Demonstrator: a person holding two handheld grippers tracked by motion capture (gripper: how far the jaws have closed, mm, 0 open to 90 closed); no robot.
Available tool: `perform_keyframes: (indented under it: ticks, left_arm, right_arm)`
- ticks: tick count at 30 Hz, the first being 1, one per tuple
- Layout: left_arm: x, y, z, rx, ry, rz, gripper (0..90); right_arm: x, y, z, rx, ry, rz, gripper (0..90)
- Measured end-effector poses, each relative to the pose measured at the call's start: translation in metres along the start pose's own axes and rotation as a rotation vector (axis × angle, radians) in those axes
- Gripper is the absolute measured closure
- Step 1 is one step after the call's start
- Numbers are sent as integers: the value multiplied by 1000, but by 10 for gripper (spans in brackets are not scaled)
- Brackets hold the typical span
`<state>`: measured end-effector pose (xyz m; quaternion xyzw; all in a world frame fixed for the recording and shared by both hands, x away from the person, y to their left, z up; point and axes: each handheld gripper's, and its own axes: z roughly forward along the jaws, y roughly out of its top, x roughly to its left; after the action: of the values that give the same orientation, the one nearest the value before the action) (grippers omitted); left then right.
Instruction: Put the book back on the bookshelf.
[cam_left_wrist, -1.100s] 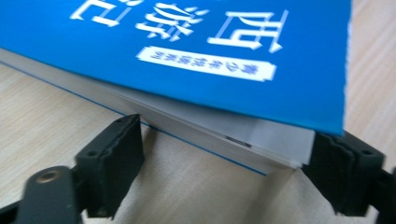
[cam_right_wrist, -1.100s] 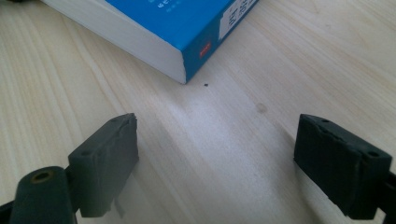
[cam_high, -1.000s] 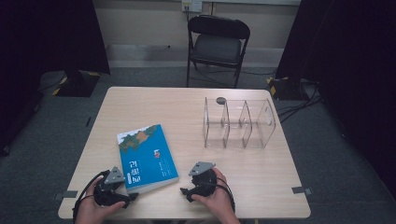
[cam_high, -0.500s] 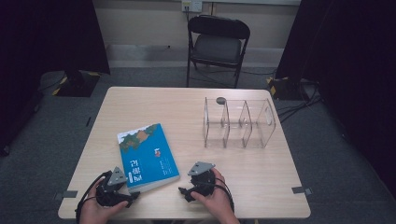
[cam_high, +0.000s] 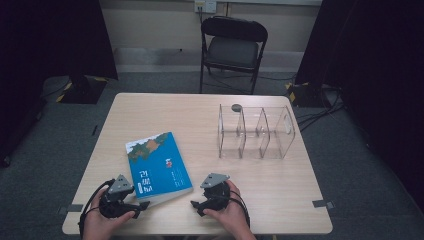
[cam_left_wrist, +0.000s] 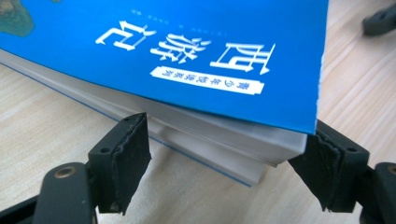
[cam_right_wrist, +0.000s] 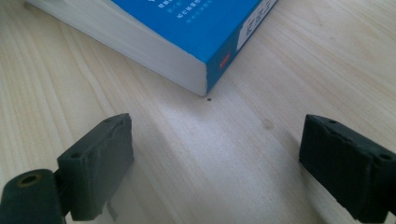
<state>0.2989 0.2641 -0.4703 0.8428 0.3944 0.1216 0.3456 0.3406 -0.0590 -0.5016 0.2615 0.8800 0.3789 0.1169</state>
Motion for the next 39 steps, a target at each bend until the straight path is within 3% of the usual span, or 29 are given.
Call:
perform_keyframes:
  ticks: [5,7,9,13,21,28,35,39]
  left_arm:
    - [1,2,-1,0,-6,-7,224]
    - [1,3,-2,0,-5,-1,224]
    - [1,4,-2,-6,-6,-9,224]
    - [3,6,-4,-6,-14,-12,224]
    - [3,11,-6,-20,-24,-36,224]
    - [4,14,-7,-20,-22,-30,223]
    - [6,17,-10,-19,-35,-22,228]
    - [6,18,-10,-18,-42,-30,228]
  right_arm:
    - [1,1,0,5,-1,7,114]
    - [2,3,-1,0,23,6,114]
    - [4,10,-3,-55,51,9,114]
    - [9,18,-1,-75,76,-14,114]
    - [14,31,6,-95,75,-51,113]
    - [22,44,18,-113,89,-57,112]
    - [34,56,30,-111,103,-131,111]
    - [44,62,43,-114,59,-177,91]
